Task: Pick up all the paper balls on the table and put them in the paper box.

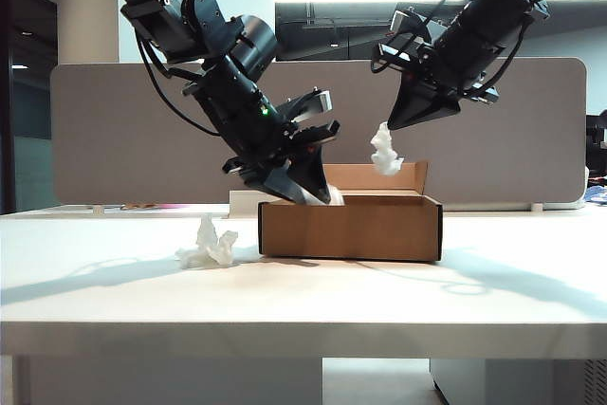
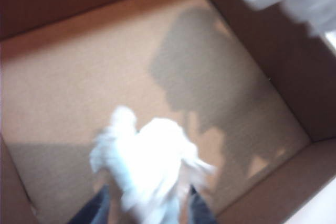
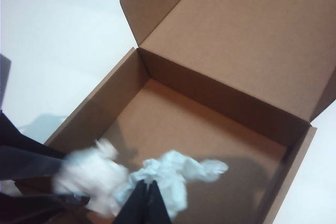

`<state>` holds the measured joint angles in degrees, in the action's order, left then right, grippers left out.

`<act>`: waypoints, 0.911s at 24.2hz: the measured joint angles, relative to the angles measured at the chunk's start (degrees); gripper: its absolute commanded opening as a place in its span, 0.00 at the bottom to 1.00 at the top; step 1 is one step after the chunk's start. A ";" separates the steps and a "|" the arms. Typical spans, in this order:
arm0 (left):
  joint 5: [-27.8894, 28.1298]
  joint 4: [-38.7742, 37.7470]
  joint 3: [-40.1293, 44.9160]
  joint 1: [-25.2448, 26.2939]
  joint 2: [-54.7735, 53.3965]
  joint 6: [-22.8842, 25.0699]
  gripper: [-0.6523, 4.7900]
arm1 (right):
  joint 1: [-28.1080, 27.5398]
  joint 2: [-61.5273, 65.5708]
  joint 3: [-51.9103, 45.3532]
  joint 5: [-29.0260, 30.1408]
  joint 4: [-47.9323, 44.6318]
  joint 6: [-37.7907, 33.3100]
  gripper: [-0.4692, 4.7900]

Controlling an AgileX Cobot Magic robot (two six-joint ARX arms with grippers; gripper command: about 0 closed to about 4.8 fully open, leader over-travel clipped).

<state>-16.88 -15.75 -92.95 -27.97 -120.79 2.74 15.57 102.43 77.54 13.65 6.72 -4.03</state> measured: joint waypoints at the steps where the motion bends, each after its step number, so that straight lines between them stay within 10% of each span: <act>1: 0.00 -0.07 0.00 0.00 0.00 0.00 0.53 | 0.00 0.00 0.00 0.00 0.00 0.00 0.09; 9: -0.44 -0.07 0.00 0.04 0.63 -0.02 0.88 | 0.00 0.00 0.00 0.00 0.07 0.00 0.09; 14: -3.30 0.39 -0.02 -0.09 4.74 -0.02 0.88 | 0.02 0.00 0.00 0.04 2.23 0.02 0.58; 22: -13.11 2.64 -0.07 -0.24 5.38 -2.49 0.88 | 0.02 0.59 0.00 2.91 4.37 -0.42 0.62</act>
<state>-30.00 -13.10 -93.01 -28.21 -115.42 0.25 15.59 103.02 77.54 16.56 11.09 -4.45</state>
